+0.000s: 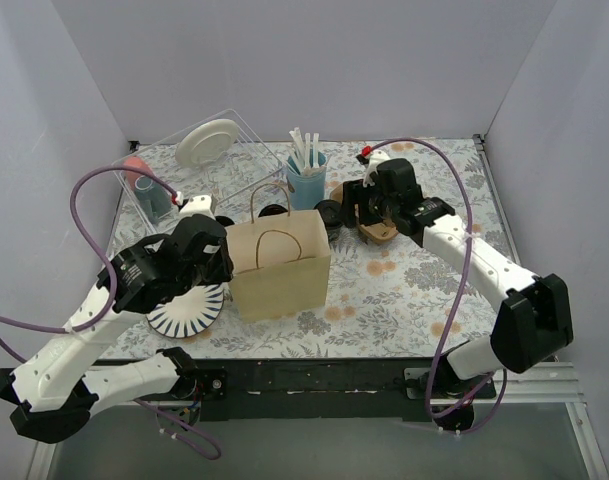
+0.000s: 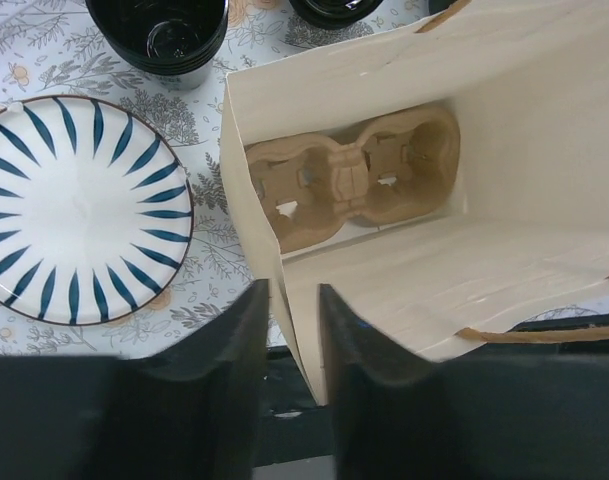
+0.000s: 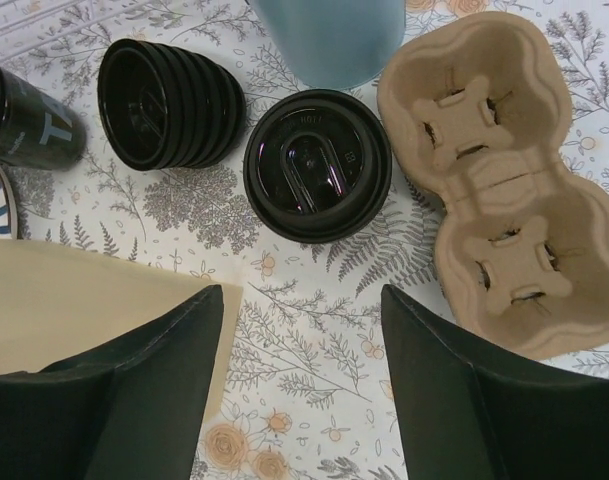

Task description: Pack the takeout coffee

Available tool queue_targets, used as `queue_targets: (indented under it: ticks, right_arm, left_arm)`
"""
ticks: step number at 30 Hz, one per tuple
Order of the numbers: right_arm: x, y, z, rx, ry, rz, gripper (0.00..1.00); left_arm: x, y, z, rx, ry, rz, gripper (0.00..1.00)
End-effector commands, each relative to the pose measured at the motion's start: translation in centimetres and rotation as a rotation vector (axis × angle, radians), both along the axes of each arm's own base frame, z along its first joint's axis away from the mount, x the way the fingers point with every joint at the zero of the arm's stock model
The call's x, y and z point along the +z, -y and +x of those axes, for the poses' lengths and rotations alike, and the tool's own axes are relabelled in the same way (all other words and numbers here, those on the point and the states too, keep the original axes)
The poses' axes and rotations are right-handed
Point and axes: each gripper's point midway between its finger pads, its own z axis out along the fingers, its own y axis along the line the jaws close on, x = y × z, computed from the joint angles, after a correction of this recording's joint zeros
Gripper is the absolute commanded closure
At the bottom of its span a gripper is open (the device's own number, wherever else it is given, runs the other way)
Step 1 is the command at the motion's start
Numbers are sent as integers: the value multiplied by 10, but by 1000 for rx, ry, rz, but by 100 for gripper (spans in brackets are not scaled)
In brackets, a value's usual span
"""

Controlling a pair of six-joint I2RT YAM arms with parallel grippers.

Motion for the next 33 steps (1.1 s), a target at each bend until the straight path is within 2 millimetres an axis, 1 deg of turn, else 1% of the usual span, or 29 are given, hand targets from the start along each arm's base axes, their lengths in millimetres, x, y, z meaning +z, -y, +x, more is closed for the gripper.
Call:
queue_targets:
  ticks: [1, 3, 4, 6, 7, 8, 9, 10, 11, 12, 13, 14, 16, 20, 21, 27, 29, 33]
  right_arm:
    - [21, -19, 32, 29, 135, 56, 26]
    - [16, -20, 37, 24, 153, 46, 25]
    - [16, -22, 41, 24, 174, 45, 24]
    - [14, -24, 45, 21, 191, 41, 20]
    - [9, -26, 47, 23, 191, 37, 19]
    - [14, -30, 51, 25, 222, 48, 16]
    - [10, -35, 52, 34, 223, 42, 15]
    - [12, -37, 55, 33, 235, 39, 14]
    - [9, -38, 58, 25, 239, 25, 13]
    - [2, -43, 58, 34, 223, 17, 13]
    - [1, -41, 63, 12, 228, 2, 13]
    - [0, -43, 64, 7, 233, 0, 12]
    - [-8, -44, 66, 1, 233, -12, 12]
    - [-17, -55, 69, 15, 238, -40, 11]
    - [-23, -55, 70, 12, 232, -55, 12]
    - [-39, -58, 74, -11, 214, -96, 12]
    - [-42, -58, 75, -23, 211, -109, 12]
    - [-49, -59, 75, -29, 209, -135, 14]
  left_arm:
    - [6, -3, -6, -15, 10, -25, 61]
    - [7, -3, -8, -4, 2, -39, 45]
    - [6, -4, -9, 1, -2, -42, 40]
    - [8, -6, -12, 11, -2, -56, 38]
    - [9, -7, -12, 16, 0, -56, 32]
    - [11, -10, -13, 33, 0, -63, 29]
    - [13, -12, -13, 44, 8, -65, 25]
    - [16, -15, -14, 54, 17, -71, 21]
    - [20, -17, -14, 65, 27, -79, 13]
    - [22, -19, -14, 78, 32, -89, 10]
    - [25, -22, -14, 93, 45, -95, 8]
    - [30, -24, -15, 101, 55, -102, 2]
    - [32, -26, -15, 116, 59, -108, 2]
    - [31, -28, -17, 118, 44, -98, 2]
    - [31, -28, -17, 120, 40, -97, 2]
    - [35, -28, -18, 115, 46, -109, 2]
    - [38, -27, -18, 112, 50, -111, 2]
    - [36, -27, -16, 110, 48, -97, 2]
